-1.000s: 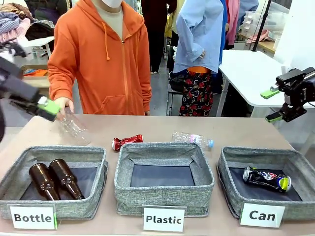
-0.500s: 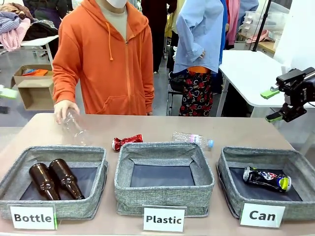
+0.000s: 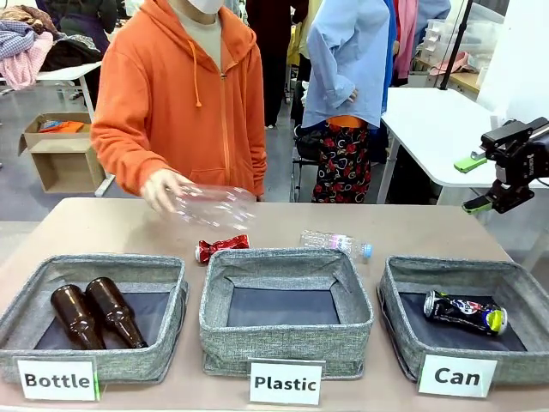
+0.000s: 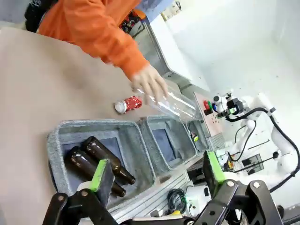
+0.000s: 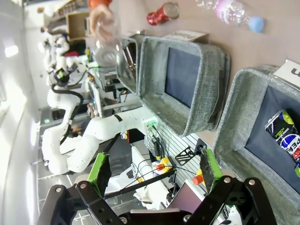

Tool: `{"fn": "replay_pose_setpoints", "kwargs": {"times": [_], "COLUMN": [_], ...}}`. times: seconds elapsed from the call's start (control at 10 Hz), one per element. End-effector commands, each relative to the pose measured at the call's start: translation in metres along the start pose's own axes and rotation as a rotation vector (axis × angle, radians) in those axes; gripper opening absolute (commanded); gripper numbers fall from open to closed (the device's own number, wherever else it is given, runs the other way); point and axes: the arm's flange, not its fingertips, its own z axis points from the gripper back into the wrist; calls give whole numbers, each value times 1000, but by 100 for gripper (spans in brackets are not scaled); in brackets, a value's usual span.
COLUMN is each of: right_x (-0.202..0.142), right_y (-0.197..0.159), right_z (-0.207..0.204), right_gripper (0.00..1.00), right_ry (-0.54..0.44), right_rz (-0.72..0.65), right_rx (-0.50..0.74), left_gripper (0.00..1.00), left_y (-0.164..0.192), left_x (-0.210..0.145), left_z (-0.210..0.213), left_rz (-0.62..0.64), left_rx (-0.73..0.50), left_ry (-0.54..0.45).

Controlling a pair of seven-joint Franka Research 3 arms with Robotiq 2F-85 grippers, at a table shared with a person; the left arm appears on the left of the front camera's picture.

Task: Sort the can waste into the basket.
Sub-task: Pick up the can waste from the table and place it in the right Fabric basket.

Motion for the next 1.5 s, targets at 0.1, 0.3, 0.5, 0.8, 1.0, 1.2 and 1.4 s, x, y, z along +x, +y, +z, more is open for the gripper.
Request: {"fn": "replay_pose_setpoints", "kwargs": {"times": [0.1, 0.3, 0.5, 0.8, 1.0, 1.2, 1.4], "right_x": [0, 0, 0, 0, 0, 0, 0], "right_y": [1, 1, 1, 1, 1, 1, 1], "right_z": [5, 5, 5, 5, 5, 5, 5], "right_gripper": [100, 100, 100, 100, 100, 100, 100], "right_ry": [9, 9, 9, 9, 9, 9, 9], "right_rz": [25, 25, 25, 25, 25, 25, 25], "right_rx": [1, 1, 1, 1, 1, 1, 1], "left_gripper": [100, 100, 100, 100, 100, 100, 100], "left_y": [-29, -50, -53, -24, -2, -2, -19], "left_x": [0, 24, 28, 31, 7, -4, 3], "left_z": [-92, -171, -206, -138, -86, -76, -98], "left_rz": [-79, -117, -98, 2, 58, 37, -22], "left_rx": [46, 113, 152, 104, 36, 13, 43], "left_ry": [144, 272, 336, 157, 45, 42, 125]}}
